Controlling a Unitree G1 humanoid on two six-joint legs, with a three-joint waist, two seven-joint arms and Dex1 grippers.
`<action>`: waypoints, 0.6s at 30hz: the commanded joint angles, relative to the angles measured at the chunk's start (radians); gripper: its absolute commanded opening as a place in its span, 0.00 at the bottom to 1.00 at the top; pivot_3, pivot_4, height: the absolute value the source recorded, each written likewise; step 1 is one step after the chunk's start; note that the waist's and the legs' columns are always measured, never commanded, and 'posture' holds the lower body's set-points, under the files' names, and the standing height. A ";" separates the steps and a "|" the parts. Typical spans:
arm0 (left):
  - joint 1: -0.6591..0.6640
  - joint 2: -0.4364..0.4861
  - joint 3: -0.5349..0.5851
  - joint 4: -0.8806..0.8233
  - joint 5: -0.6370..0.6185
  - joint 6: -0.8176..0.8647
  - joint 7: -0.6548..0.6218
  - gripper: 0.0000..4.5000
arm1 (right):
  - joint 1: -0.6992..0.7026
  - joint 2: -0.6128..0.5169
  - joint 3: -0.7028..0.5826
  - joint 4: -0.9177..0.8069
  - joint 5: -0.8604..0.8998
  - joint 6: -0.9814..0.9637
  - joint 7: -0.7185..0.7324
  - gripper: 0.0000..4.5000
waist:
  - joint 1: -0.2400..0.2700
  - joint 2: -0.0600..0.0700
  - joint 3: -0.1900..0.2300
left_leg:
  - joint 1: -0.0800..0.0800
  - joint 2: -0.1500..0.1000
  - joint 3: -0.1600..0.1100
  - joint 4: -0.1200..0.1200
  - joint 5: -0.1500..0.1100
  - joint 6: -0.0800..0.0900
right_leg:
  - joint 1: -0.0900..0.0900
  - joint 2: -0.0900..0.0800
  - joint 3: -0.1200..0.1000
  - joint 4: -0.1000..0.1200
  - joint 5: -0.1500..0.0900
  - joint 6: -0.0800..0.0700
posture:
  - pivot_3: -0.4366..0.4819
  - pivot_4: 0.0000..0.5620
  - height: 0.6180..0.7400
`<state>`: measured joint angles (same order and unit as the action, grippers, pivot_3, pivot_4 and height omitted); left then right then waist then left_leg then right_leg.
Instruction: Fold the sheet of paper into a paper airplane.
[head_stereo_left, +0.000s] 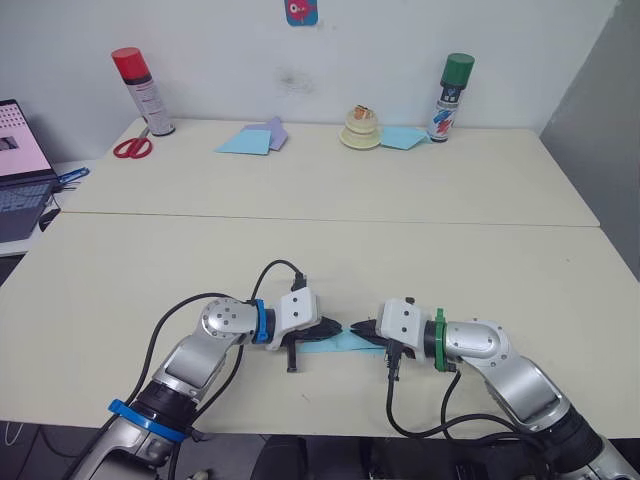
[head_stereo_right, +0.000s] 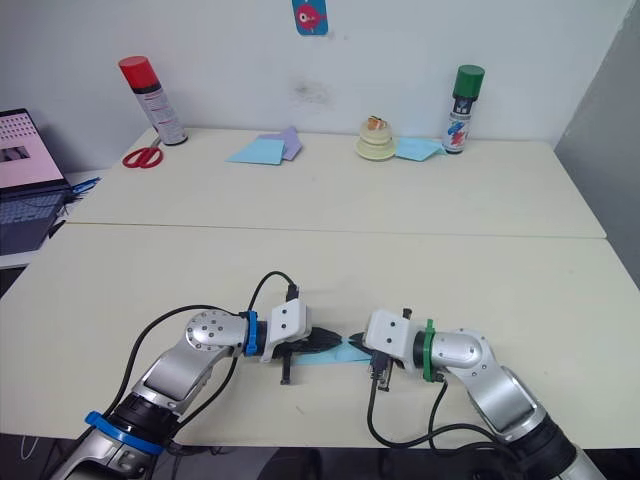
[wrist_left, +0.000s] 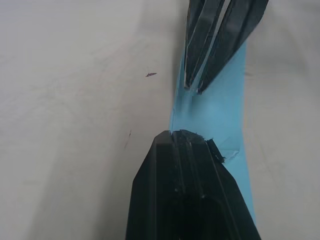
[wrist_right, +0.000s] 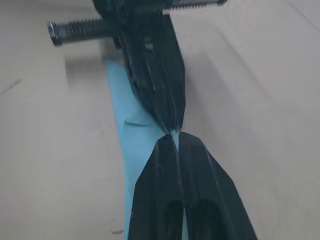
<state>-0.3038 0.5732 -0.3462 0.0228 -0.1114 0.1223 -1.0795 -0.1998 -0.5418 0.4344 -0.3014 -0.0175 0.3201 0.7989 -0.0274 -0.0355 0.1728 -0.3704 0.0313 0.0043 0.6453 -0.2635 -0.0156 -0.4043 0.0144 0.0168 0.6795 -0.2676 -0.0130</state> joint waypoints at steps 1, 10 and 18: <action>0.048 0.019 -0.048 0.030 0.050 0.029 -0.013 0.00 | 0.021 -0.007 -0.009 0.009 -0.018 0.048 -0.017 0.01 | -0.001 0.000 -0.001 | 0.000 0.000 0.000 0.000 0.000 0.000 | 0.000 0.000 0.000 0.000 0.000 0.000 | 0.48 0.27 0.91; 0.066 0.025 -0.040 0.036 0.046 0.040 -0.004 0.00 | 0.091 -0.112 -0.081 0.005 0.016 0.149 0.016 0.01 | -0.001 -0.003 -0.008 | 0.001 0.000 -0.001 0.000 0.000 0.000 | 0.001 0.000 0.000 -0.001 -0.001 0.001 | 0.48 0.27 0.91; 0.061 0.018 -0.042 0.047 0.044 0.040 -0.004 0.00 | 0.089 -0.031 -0.185 -0.106 0.166 -0.073 0.042 0.01 | -0.002 0.000 -0.007 | 0.001 0.000 0.000 -0.001 0.000 0.000 | 0.001 0.000 0.000 -0.001 -0.001 0.001 | 0.48 0.27 0.91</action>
<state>-0.2815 0.5763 -0.3421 0.0124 -0.1099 0.1246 -1.0630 -0.0957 -0.5685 0.2843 -0.3694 0.1316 0.2795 0.8325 -0.0298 -0.0359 0.1660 -0.3693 0.0312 0.0036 0.6445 -0.2637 -0.0156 -0.4032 0.0144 0.0164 0.6789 -0.2685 -0.0123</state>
